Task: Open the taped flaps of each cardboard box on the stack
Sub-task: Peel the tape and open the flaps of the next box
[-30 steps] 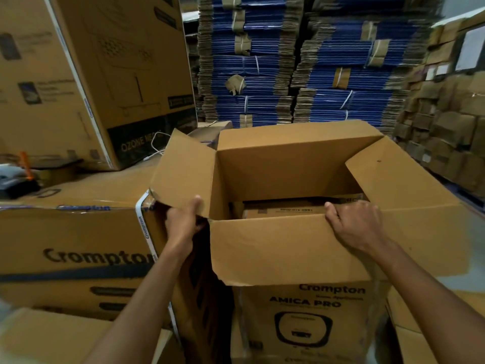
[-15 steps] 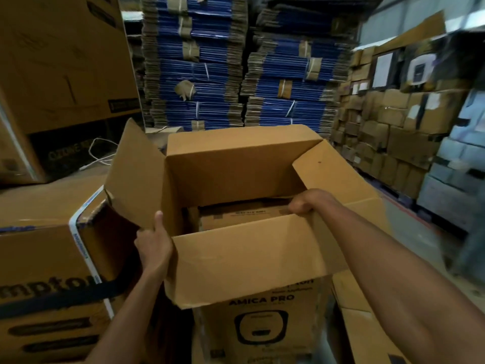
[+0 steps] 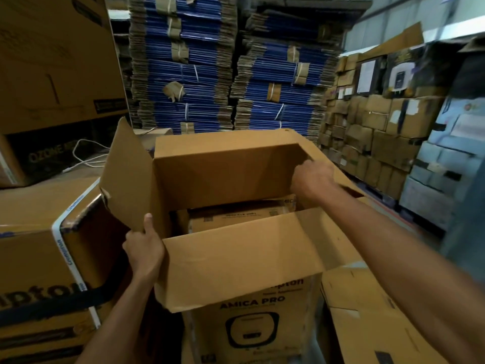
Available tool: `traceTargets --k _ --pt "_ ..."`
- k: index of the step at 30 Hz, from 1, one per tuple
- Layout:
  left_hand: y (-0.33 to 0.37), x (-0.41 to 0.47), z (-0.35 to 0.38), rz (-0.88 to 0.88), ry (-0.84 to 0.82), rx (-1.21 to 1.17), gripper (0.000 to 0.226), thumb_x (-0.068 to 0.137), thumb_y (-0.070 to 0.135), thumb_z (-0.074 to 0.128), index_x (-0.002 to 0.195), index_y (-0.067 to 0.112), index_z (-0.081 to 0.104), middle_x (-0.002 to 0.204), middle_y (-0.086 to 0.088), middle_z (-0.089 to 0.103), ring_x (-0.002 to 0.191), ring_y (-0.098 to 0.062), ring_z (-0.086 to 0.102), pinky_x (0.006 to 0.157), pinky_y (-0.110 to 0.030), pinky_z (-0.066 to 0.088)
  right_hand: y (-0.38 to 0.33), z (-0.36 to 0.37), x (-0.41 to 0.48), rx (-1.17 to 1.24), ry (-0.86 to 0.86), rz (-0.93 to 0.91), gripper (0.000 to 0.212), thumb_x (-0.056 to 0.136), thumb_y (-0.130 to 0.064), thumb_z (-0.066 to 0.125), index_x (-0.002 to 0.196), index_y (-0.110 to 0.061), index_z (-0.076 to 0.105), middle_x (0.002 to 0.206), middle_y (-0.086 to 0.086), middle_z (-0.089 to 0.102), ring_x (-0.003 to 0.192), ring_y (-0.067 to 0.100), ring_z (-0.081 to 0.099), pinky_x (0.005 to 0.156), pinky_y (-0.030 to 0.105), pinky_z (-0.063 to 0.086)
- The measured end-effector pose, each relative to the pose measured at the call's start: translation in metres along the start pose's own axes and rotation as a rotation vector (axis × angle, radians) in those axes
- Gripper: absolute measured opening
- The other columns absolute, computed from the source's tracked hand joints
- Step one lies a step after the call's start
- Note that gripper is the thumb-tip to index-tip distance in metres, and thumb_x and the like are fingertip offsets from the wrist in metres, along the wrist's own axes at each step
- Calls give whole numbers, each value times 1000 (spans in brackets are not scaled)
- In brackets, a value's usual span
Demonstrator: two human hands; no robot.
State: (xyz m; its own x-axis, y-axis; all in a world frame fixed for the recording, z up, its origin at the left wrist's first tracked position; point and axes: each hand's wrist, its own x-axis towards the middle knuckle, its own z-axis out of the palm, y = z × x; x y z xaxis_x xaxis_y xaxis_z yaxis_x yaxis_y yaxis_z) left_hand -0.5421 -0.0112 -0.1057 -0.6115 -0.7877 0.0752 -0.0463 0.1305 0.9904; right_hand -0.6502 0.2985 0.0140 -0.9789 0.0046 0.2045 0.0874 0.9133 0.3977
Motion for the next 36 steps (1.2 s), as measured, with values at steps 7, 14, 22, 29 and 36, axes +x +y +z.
traceTargets --k 7,14,22,29,36 --pt "-2 8 1 -22 8 41 71 101 61 43 133 -2 52 126 -20 58 104 -37 60 85 -47 46 87 56 17 268 -66 398 39 95 -46 57 120 -17 61 117 15 61 104 33 58 100 48 43" --pt "15 1 0 24 -123 145 69 105 57 33 132 -4 53 126 -24 57 107 -39 55 93 -50 45 82 84 -6 553 59 301 54 103 -53 42 140 -14 49 139 17 57 127 39 52 109 56 33" --pt "54 -33 37 49 -336 221 62 107 51 22 118 5 61 118 -13 61 112 -36 59 101 -53 49 -22 -2 -131 1153 270 -239 16 102 -38 56 98 -27 67 88 -14 66 78 5 64 63 20 45" --pt "69 -73 70 -139 -534 77 51 90 54 49 117 15 66 116 -7 67 104 -30 61 101 -48 51 -84 16 -212 1456 -185 -463 50 92 -66 53 89 -20 73 86 0 74 75 11 69 75 39 59" --pt "74 -88 77 -72 -546 44 31 100 37 36 99 23 64 100 -4 71 94 -24 66 95 -51 55 -122 48 -182 2113 -207 144 96 73 -79 65 151 -26 47 149 -10 49 136 14 46 109 29 35"
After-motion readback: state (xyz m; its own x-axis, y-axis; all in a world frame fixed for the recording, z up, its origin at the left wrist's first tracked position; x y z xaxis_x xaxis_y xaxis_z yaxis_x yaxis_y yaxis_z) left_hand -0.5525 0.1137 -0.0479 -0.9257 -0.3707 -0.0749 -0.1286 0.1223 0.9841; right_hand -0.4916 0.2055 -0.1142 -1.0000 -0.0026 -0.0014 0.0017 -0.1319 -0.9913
